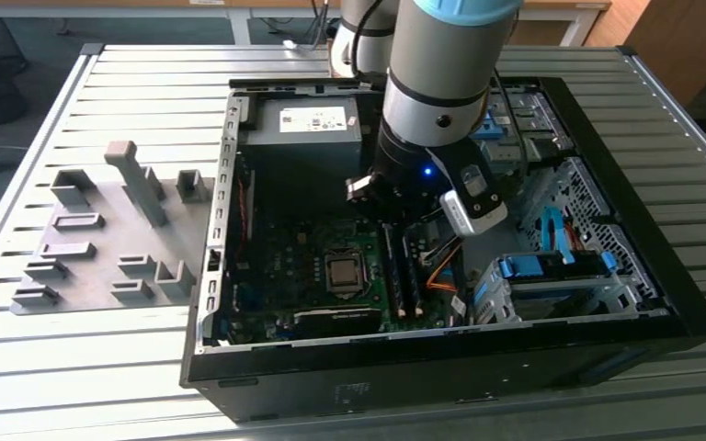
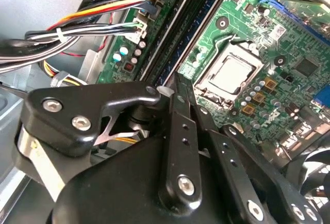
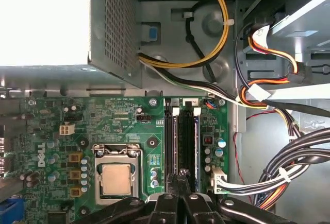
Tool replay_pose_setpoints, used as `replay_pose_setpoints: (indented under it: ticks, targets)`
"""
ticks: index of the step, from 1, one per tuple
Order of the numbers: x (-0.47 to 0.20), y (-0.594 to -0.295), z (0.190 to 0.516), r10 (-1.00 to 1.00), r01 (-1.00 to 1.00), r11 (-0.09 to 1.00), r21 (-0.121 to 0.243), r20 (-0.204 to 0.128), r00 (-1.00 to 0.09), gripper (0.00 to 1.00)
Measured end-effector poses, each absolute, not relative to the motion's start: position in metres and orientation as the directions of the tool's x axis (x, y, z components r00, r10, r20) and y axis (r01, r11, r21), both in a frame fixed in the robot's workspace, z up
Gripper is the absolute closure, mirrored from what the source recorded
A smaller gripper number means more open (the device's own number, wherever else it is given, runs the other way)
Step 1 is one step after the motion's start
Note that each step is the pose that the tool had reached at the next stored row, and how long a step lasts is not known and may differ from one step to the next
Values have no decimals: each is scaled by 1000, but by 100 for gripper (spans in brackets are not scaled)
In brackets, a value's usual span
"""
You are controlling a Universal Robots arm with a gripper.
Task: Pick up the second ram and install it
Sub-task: 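Press down the second ram until it locks into place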
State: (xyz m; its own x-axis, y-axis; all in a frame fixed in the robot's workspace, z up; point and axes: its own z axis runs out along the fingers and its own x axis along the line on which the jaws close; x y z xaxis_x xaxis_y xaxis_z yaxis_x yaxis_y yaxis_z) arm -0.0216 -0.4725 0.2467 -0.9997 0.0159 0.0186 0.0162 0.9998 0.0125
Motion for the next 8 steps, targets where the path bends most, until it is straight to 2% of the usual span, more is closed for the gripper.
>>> replay_pose_setpoints:
  ticks: [8]
  targets:
    - [-22, -473, 247, 16, 16, 1000, 12, 19, -1000, 89]
